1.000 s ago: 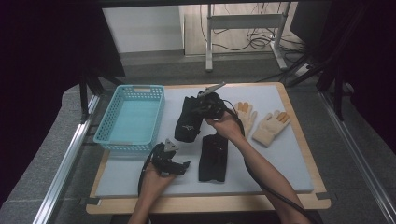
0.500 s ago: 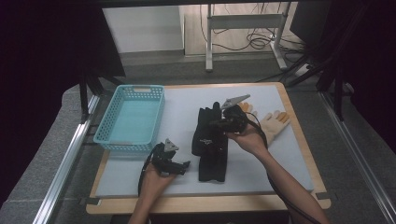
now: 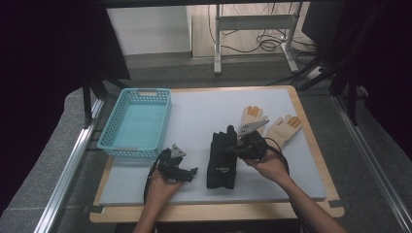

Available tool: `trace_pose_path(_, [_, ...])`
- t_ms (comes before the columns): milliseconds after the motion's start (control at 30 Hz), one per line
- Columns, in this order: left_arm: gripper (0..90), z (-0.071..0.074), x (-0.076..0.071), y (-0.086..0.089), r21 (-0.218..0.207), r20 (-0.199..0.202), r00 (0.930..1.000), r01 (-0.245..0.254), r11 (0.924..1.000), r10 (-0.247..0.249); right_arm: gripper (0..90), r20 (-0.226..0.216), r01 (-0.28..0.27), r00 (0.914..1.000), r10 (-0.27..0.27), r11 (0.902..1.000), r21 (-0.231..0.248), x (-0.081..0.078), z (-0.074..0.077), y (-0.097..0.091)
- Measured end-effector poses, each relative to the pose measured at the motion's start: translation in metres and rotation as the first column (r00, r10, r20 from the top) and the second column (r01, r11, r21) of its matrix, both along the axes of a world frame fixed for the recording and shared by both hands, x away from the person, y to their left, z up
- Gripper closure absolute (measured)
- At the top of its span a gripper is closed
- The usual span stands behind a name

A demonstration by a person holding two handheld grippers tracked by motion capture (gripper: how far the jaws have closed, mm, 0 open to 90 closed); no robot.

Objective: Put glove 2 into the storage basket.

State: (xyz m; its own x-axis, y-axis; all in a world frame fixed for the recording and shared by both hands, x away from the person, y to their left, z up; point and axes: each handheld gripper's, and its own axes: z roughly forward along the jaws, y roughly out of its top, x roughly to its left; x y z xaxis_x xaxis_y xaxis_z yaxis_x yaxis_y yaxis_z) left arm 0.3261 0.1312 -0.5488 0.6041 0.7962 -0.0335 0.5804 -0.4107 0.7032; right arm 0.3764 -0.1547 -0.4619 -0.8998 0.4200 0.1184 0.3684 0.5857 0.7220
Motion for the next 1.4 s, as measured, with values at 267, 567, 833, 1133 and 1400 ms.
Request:
trace_pose_path(267, [4.6,0.000,0.000,0.000,0.004,-0.001,1.0000,0.003,1.0000,-0.003,86.4,0.019,0.033,0.9993,-0.032,0.9978,-0.057,0.004,-0.028,0.004])
trace_pose_path(567, [4.6,0.000,0.000,0.000,0.003,-0.001,1.0000,0.003,1.0000,-0.003,63.2,0.062,0.063,0.9964,-0.058,0.9958,-0.067,0.000,-0.040,0.004])
trace_pose_path(833, [4.6,0.000,0.000,0.000,-0.001,-0.001,1.0000,-0.001,1.0000,0.001,60.6,0.101,0.106,0.9896,-0.102,0.9940,-0.028,-0.003,-0.026,-0.019])
trace_pose_path(1133, [3.4,0.002,-0.003,0.002,0.021,0.008,1.0000,-0.006,0.9998,0.005,74.7,0.063,0.111,0.9919,-0.110,0.9938,-0.010,-0.016,-0.043,-0.043])
trace_pose_path(1400, [2.2,0.002,-0.014,0.022,0.037,-0.002,0.9988,-0.050,0.9981,0.050,85.0,0.035,0.071,0.9969,-0.070,0.9972,-0.021,-0.035,-0.059,-0.046])
